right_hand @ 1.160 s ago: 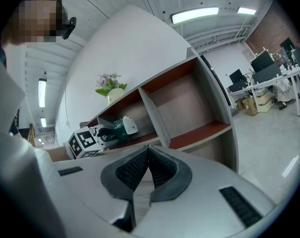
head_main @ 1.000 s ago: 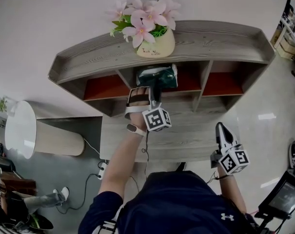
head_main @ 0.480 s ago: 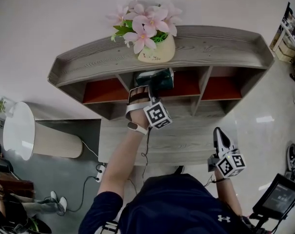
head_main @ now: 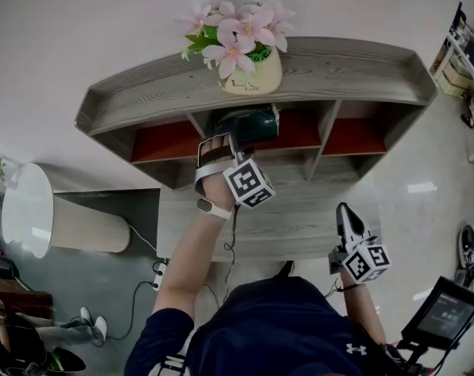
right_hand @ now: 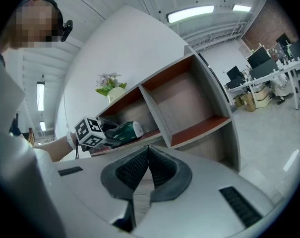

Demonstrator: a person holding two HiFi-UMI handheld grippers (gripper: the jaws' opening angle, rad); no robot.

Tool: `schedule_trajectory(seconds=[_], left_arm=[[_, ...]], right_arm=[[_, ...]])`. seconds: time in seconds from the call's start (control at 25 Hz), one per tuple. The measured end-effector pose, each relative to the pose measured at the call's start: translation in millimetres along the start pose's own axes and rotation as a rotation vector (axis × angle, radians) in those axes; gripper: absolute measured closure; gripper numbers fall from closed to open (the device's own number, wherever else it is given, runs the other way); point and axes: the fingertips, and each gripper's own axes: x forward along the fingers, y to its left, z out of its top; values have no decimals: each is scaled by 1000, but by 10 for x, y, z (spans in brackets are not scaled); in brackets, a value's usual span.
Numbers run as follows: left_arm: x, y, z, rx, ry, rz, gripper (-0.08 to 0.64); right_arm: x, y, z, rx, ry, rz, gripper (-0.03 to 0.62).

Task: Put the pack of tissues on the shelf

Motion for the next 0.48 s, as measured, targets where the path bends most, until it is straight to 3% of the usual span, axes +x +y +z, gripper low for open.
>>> schedule_trajectory(seconds=[0.2, 0.32, 0.48], left_arm=[[-375, 82, -81, -92, -66, 44, 176], [-615, 10, -119, -173, -127, 10, 178], [-932, -151, -174, -328, -226, -90, 185]], right_arm=[[-67, 110, 7, -20, 1, -6, 583], [-84, 189, 73, -31, -9, -6, 583], [-63, 411, 197, -60, -42, 20, 583]])
